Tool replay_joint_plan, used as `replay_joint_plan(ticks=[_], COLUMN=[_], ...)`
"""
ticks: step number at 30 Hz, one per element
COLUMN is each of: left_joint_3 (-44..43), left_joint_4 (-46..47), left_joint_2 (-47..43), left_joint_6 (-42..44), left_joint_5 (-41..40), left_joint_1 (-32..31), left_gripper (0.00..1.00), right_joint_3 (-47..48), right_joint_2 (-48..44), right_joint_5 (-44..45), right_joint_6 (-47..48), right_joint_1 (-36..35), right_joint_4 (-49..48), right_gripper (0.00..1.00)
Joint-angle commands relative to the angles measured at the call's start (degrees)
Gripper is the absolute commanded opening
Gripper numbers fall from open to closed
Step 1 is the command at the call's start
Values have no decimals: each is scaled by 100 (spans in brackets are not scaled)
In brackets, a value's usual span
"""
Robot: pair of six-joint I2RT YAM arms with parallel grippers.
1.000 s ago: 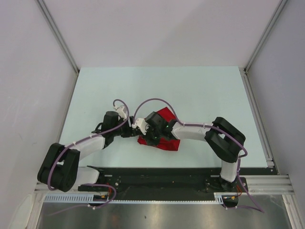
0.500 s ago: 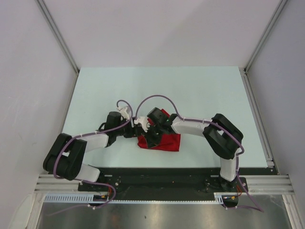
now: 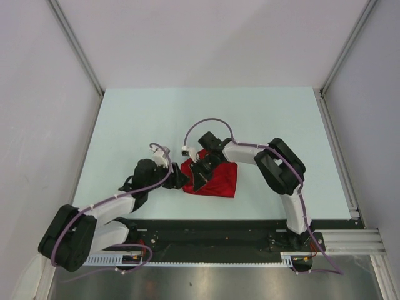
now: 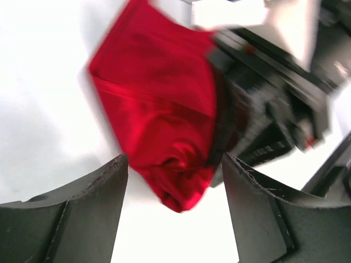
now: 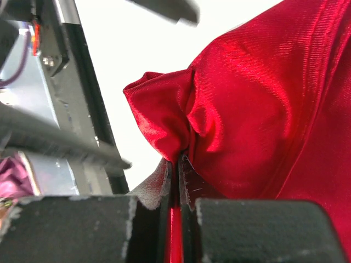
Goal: Fold the napkin, place the utensils inside, and roll it up
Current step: Roll the napkin with the utensil
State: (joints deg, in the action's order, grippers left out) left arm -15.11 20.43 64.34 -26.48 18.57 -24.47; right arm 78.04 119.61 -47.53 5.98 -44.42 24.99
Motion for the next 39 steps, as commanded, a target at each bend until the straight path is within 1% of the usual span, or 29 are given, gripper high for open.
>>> replay_joint_plan(ticks=[1,4,7,15,17,26,30,37,38,39], left_joint_3=[131,280,386,360,325,220,114,-62,-62,-88], left_joint_4=[515,585,752,981,981,823,718,305,261,225], left_joint_2=[-421,-624,-721,-229,-106,307,448,580,589,598], left_joint_6=[450,600,705,837,846,899,934,925,917,908], left_joint_5=[-187,-248,-91,411,411,244,113,-221,-257,-275], left_joint_1=[-417,-541,-585,-664,-691,-805,-866,-937,-954,-963], left_gripper=[74,74,73,68,66,65,61,47,44,43], right_joint_3=[264,326,413,502,519,528,528,528,528,528], right_joint_2=[325,492,676,950,1020,1178,1196,1205,1205,1205], right_joint_5=[-520,-661,-723,-916,-951,-1004,-1004,-1030,-1039,-1039], right_joint_6=[-158,-237,-281,-422,-466,-554,-571,-571,-571,-571], right_joint_1=[162,276,347,487,531,637,654,663,663,663], right_joint_4=[173,199,260,296,296,287,269,208,190,181], right_gripper=[0,0,0,0,0,0,0,0,0,0])
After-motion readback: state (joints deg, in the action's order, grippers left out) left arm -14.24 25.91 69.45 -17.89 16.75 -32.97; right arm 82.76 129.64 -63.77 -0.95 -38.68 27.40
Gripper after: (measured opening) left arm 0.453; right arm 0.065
